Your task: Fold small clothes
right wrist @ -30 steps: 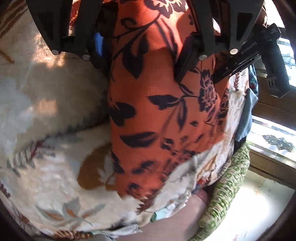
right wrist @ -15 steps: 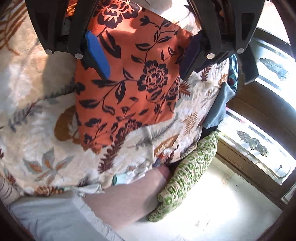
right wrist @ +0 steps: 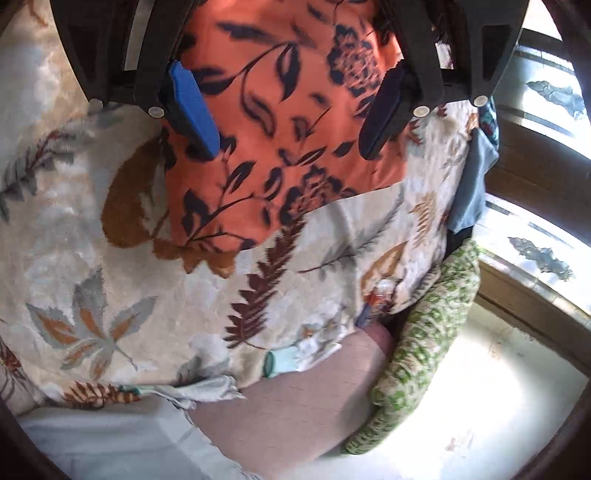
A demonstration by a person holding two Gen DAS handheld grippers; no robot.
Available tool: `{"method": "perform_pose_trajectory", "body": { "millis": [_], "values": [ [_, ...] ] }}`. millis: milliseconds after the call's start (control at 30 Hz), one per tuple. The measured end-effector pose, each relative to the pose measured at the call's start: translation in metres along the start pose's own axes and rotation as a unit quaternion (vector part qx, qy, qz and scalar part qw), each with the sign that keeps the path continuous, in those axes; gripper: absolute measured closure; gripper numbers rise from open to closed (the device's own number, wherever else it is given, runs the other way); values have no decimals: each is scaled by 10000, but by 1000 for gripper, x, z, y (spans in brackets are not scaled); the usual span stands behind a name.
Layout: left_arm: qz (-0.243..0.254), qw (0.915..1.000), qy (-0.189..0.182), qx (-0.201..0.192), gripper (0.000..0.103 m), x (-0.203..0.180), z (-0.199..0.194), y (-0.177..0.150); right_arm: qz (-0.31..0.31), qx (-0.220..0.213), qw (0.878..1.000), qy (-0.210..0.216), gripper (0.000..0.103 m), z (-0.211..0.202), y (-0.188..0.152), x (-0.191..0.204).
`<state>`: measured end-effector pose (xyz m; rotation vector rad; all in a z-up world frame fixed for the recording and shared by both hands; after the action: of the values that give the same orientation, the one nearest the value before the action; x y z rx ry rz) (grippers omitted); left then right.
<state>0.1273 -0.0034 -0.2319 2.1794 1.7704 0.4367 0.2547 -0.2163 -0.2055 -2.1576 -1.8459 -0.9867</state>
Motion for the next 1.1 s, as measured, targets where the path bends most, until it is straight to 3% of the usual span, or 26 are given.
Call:
{"method": "perform_pose_trajectory", "body": {
  "millis": [67, 233, 333, 400, 500, 600, 700, 833, 933, 1000, 1100],
  "values": [
    [-2, 9999, -115, -33, 31, 1, -8, 2, 243, 288, 9993, -78, 22, 24, 2, -19],
    [-632, 9937, -903, -213, 31, 14, -25, 3, 4, -121, 9998, 167, 23, -4, 1, 4],
    [-758, 9891, -1191, 428, 30, 13, 3, -20, -101, -361, 9988, 302, 22, -25, -9, 13],
    [-990, 9858, -1300, 377, 29, 15, 9, -25, -192, -228, 9993, 230, 21, -17, -17, 10],
    [-979, 9869, -1248, 290, 29, 14, -6, -23, -113, -38, 9999, 0, 21, -3, -24, -3],
    [-902, 9880, -1248, 128, 29, 11, -19, -23, -124, -305, 9990, 311, 21, -29, -25, 15],
    [-901, 9894, -1096, 325, 29, 14, -7, -32, -184, -522, 9965, 621, 21, -58, -41, 33],
    [-1090, 9865, -1176, 329, 29, 18, -3, -32, -57, -33, 9950, 998, 20, -61, -99, 39],
    [-986, 9896, -1002, 290, 29, 18, -10, -29, -62, 474, 9962, 732, 20, -30, -139, 18],
    [-979, 9910, -902, 127, 29, 19, -22, -26, 59, 370, 9965, 744, 20, -38, -143, 21],
    [-977, 9930, -659, -100, 29, 25, -39, -23, -270, -88, 9975, 653, 20, -70, -142, 44]
  ]
}}
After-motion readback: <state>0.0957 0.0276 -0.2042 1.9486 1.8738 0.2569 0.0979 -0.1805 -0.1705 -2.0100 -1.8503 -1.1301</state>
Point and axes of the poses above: each gripper's, at about its wrist camera, not at the fingertips, and z roughly the way its jaws point, x to its left, y to its top, the point moved 10 cm from there along z, roughly the way its jaws point, and after that the axes turned 3 degrees about x, right-handed, at the moved point
